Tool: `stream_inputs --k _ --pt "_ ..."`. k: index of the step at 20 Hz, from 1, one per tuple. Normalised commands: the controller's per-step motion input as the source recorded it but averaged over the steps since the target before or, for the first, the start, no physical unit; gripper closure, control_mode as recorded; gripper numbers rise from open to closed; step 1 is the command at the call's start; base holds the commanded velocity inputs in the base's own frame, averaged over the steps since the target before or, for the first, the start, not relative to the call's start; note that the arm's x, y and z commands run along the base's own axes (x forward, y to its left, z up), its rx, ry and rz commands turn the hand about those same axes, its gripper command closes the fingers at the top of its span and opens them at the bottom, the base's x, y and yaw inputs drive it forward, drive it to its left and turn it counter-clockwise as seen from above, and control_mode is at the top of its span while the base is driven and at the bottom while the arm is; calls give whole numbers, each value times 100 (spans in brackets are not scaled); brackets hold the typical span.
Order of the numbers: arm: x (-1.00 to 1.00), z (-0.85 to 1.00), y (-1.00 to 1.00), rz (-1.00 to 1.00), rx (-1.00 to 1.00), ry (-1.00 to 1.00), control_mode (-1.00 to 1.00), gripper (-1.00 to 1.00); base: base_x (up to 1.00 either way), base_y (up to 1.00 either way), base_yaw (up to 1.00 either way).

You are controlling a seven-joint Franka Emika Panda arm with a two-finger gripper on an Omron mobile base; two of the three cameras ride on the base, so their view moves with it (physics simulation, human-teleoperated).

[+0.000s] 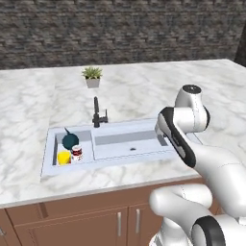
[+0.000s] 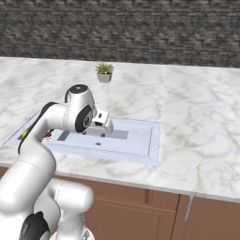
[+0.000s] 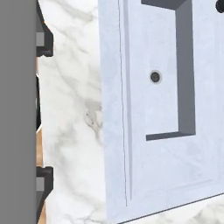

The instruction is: Pick the cup and teapot and place them in the sink. Then turn on the water.

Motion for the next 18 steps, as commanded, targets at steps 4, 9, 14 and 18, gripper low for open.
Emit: stream_inputs --k 4,9,14,18 --pt "0 0 0 0 0 0 100 -100 42 31 -4" --pt "0 0 0 0 0 0 100 -100 45 26 -5" --pt "0 0 0 0 0 0 100 -100 42 18 -4" --pt "0 0 0 0 0 0 100 -100 32 11 -1"
